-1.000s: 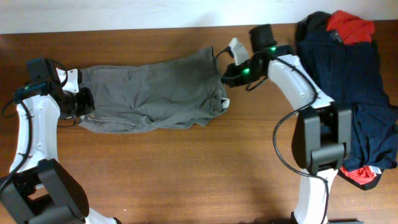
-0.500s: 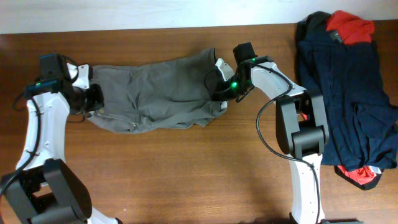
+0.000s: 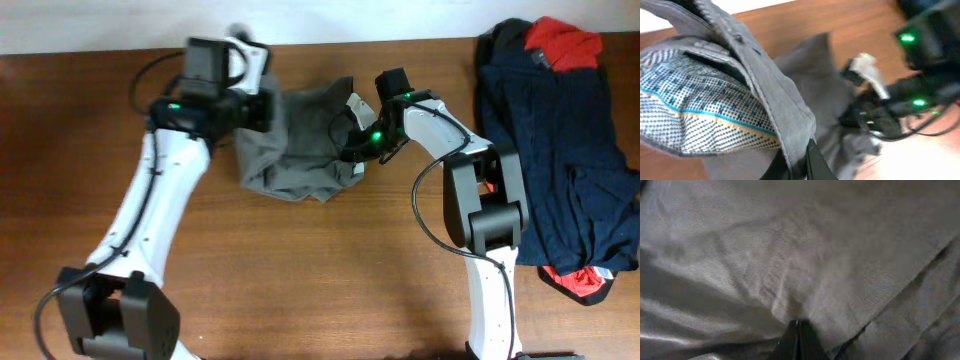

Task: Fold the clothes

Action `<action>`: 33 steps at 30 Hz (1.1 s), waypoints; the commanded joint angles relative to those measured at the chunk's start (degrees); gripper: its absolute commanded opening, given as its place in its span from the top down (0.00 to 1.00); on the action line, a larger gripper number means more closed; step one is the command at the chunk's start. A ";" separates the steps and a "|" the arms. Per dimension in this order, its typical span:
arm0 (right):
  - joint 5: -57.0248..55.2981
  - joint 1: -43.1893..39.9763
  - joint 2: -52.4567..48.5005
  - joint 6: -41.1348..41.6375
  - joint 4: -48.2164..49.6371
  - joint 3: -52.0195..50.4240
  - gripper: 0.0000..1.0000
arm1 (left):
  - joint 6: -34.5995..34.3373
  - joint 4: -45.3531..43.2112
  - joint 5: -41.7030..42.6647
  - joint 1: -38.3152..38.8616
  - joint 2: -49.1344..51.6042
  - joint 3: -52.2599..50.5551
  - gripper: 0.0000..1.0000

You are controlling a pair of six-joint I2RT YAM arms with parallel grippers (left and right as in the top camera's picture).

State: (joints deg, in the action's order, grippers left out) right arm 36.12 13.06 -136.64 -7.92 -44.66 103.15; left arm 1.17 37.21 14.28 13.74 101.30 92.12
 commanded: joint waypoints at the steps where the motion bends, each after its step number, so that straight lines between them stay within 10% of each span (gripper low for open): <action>1: -5.33 0.00 -3.56 -0.90 -0.98 -0.63 0.96 | -0.55 -1.49 0.92 3.45 4.55 1.20 0.99; 22: 9.01 -10.93 5.27 3.91 -12.83 19.10 0.96 | -0.57 -4.92 0.96 8.59 11.85 1.20 0.99; 29: 9.27 -16.28 6.14 3.93 -20.17 29.42 0.96 | -0.76 -9.49 4.59 9.90 11.85 1.20 0.05; 33: 9.31 -17.22 6.10 3.65 -22.43 29.38 0.96 | -2.08 -11.17 4.39 9.33 11.82 1.31 0.01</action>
State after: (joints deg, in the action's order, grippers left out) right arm 44.12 -3.79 -131.04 -4.25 -65.93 132.18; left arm 0.10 26.89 17.21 23.42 112.99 92.53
